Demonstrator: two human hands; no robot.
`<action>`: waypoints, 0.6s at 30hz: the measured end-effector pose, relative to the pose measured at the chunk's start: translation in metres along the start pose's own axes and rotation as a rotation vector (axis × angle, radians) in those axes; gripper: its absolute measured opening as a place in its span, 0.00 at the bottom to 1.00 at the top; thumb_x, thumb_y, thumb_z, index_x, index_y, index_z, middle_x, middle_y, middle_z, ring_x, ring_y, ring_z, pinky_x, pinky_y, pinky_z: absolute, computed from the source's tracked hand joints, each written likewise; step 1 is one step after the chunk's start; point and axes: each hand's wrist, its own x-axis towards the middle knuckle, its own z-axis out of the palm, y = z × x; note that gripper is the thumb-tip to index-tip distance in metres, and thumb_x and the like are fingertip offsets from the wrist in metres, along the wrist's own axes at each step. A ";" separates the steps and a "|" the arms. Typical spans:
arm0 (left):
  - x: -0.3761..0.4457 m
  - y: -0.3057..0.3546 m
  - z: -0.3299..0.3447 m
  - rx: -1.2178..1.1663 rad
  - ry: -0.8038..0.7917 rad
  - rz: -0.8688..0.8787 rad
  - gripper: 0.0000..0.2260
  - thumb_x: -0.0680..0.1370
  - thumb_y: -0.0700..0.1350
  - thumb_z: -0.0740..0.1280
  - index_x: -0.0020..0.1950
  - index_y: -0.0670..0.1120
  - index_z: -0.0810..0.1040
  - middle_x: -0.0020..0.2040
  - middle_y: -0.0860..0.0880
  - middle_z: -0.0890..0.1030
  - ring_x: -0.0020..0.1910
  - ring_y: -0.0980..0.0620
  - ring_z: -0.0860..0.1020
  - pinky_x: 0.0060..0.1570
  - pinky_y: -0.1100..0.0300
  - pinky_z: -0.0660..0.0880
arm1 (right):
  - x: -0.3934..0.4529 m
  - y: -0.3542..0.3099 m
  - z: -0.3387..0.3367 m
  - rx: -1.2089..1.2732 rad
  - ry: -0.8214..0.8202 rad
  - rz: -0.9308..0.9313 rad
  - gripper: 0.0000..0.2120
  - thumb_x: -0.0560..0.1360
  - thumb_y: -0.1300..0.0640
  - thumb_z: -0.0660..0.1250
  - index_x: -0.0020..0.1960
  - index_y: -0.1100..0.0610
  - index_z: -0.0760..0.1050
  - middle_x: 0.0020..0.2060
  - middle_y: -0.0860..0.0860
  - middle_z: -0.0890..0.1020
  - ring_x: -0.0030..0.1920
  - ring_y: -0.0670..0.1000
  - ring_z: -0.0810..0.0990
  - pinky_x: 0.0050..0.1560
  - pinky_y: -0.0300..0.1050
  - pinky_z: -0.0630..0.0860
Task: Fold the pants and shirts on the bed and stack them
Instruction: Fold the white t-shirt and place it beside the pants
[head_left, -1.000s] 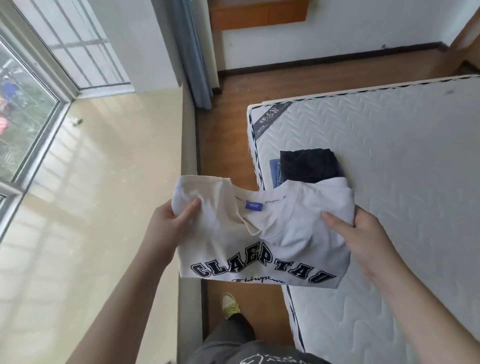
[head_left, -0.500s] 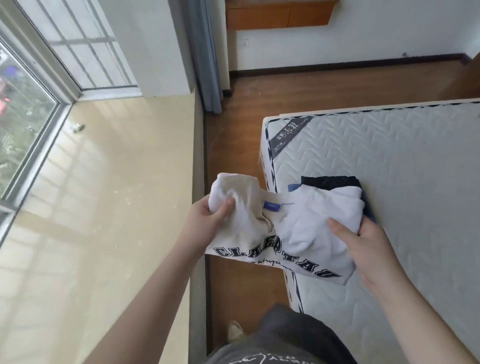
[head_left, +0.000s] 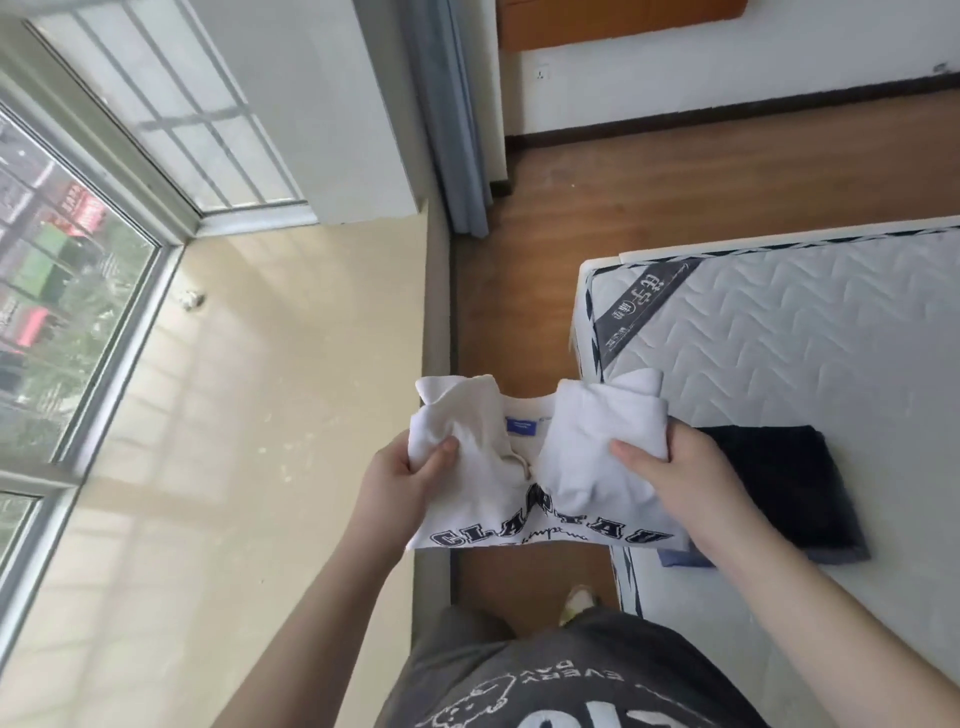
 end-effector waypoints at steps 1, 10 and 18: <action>0.009 0.003 -0.004 -0.011 0.027 -0.005 0.07 0.74 0.57 0.68 0.47 0.56 0.82 0.45 0.51 0.86 0.47 0.51 0.84 0.48 0.49 0.80 | 0.016 -0.010 0.005 -0.004 -0.018 -0.007 0.05 0.74 0.52 0.72 0.48 0.43 0.80 0.44 0.38 0.85 0.45 0.40 0.82 0.46 0.46 0.77; 0.127 0.019 -0.072 -0.083 0.022 -0.030 0.14 0.74 0.57 0.69 0.56 0.52 0.81 0.51 0.51 0.86 0.52 0.52 0.84 0.53 0.50 0.79 | 0.146 -0.064 0.055 -0.066 -0.001 -0.024 0.03 0.73 0.51 0.74 0.46 0.50 0.82 0.41 0.44 0.86 0.44 0.48 0.85 0.50 0.53 0.79; 0.246 0.058 -0.109 -0.008 -0.122 -0.021 0.12 0.76 0.58 0.66 0.54 0.55 0.80 0.51 0.51 0.85 0.53 0.51 0.83 0.58 0.41 0.77 | 0.227 -0.108 0.088 -0.041 0.073 -0.001 0.03 0.74 0.55 0.73 0.43 0.48 0.81 0.40 0.40 0.86 0.43 0.41 0.84 0.42 0.43 0.76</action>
